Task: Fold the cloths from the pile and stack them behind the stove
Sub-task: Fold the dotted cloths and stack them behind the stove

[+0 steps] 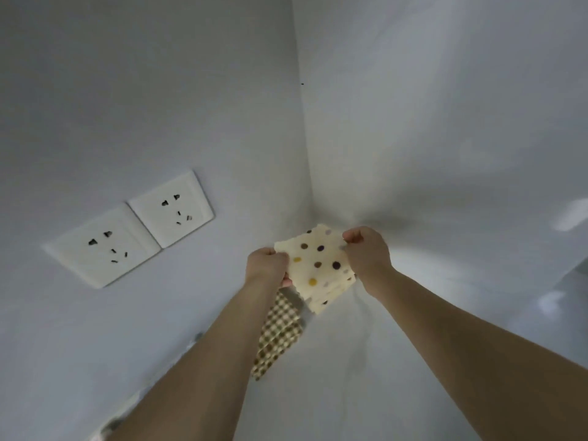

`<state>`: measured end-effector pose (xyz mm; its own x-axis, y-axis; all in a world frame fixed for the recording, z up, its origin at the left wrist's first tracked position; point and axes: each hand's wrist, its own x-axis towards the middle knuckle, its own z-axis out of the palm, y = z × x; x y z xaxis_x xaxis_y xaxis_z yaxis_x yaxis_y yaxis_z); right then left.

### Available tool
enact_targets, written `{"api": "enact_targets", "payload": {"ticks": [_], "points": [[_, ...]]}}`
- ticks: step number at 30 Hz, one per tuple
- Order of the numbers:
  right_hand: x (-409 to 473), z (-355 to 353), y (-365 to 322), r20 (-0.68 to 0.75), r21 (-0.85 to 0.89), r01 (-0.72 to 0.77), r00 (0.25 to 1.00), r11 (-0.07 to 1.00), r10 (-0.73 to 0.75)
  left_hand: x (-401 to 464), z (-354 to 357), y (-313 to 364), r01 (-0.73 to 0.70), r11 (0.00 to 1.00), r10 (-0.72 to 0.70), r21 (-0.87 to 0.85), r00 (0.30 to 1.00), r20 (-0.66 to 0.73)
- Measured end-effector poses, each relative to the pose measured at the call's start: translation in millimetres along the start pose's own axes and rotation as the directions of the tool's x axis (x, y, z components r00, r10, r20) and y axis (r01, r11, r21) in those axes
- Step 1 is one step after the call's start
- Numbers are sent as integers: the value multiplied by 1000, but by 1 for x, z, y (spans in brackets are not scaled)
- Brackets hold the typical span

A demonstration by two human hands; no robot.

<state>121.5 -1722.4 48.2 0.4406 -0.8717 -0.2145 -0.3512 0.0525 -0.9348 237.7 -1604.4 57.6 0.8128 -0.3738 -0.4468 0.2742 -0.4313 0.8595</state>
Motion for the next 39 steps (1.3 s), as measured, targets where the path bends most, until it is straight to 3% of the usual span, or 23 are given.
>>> {"api": "enact_targets", "payload": {"ticks": [3,5,10,15,20,28,39], "points": [[19,3,15,37,-147,40,999,988,-35,37,17,-9,85,993,-84,79,996,-16],[22,2,23,48,-221,67,997,973,-58,54,23,-19,61,977,-55,206,998,-37],[2,-6,38,139,-398,168,983,902,-122,25,20,-25,-175,849,196,498,981,11],[-53,-3,19,233,-415,282,952,865,-199,-30,-20,-37,-442,625,470,644,871,143],[-122,14,-6,371,-419,427,886,801,-278,-83,-76,-56,-489,469,552,735,813,188],[-282,61,-42,482,-418,642,756,642,-442,-208,-227,-100,-390,443,612,807,789,45],[-506,160,-72,687,-288,762,586,580,-429,-353,-450,-191,-170,487,583,857,794,-173]]}}
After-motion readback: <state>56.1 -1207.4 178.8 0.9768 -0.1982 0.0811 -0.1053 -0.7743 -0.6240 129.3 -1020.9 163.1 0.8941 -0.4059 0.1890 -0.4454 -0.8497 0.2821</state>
